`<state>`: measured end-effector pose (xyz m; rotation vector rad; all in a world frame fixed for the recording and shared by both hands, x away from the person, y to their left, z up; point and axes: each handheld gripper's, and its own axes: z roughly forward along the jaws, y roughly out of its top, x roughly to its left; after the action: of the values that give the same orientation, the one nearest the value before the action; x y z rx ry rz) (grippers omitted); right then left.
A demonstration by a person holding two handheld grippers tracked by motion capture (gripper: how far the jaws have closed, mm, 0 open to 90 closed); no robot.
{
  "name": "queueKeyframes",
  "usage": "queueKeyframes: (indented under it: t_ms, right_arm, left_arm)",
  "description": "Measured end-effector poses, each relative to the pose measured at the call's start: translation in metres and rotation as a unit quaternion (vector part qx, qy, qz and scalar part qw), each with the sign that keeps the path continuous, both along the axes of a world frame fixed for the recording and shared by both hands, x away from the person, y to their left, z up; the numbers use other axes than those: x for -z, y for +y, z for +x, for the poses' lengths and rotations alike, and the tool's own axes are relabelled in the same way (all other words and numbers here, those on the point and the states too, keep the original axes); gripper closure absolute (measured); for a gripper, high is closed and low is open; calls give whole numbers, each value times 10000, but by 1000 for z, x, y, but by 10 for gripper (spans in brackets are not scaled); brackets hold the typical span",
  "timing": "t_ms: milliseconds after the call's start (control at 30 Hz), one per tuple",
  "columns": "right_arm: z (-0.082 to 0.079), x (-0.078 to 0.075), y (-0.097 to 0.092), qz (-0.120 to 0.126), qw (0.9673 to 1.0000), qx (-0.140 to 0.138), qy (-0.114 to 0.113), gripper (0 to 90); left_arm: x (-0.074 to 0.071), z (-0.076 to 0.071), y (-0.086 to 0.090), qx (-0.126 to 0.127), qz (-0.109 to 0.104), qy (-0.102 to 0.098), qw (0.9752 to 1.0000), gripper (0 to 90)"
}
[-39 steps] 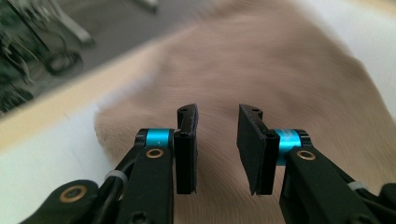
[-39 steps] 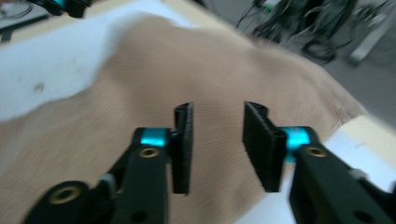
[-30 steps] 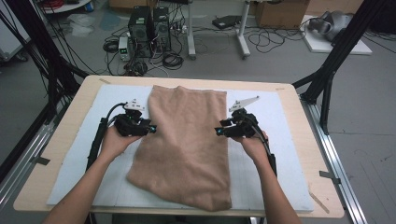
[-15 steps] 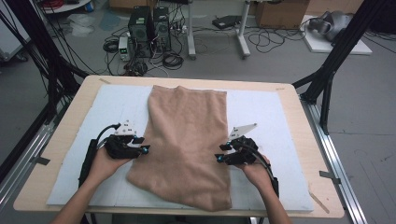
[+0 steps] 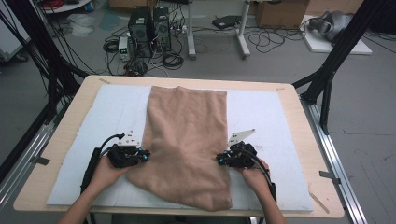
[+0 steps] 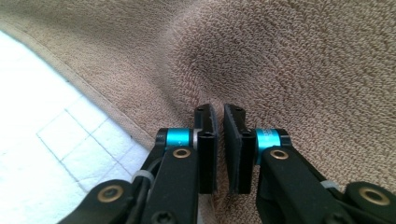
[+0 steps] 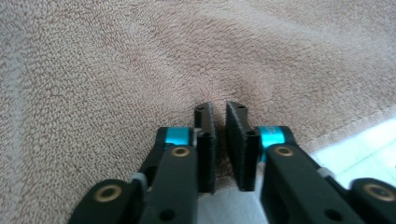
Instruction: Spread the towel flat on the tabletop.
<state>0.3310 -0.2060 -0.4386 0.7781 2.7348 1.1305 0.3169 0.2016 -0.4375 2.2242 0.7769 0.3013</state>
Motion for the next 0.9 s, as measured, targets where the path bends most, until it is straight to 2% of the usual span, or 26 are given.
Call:
queueKeyframes:
  t_ms: [333, 433, 533, 600, 700, 900]
  right_arm:
    - [4, -8, -18, -14, 9998, 193, -88, 856]
    - [6, -10, -22, -10, 9996, 257, -125, 856]
    - [8, -8, -23, 16, 9996, 284, -58, 853]
    - [7, -8, -21, 10, 9996, 266, -54, 811]
    - [3, -11, -20, 39, 9996, 247, -136, 733]
    - [-14, -25, -19, 212, 9991, 149, -331, 617]
  left_arm:
    - [-19, -5, 12, -182, -481, -238, 9984, 853]
    - [-21, -4, 12, -223, -500, -256, 9982, 854]
    - [-18, -4, 9, -164, -404, -180, 9989, 851]
    - [-17, -4, 8, -108, -355, -130, 9992, 812]
    - [-19, -8, 8, -43, -383, -171, 9991, 676]
    - [-27, -23, 11, 16, -494, -269, 9984, 595]
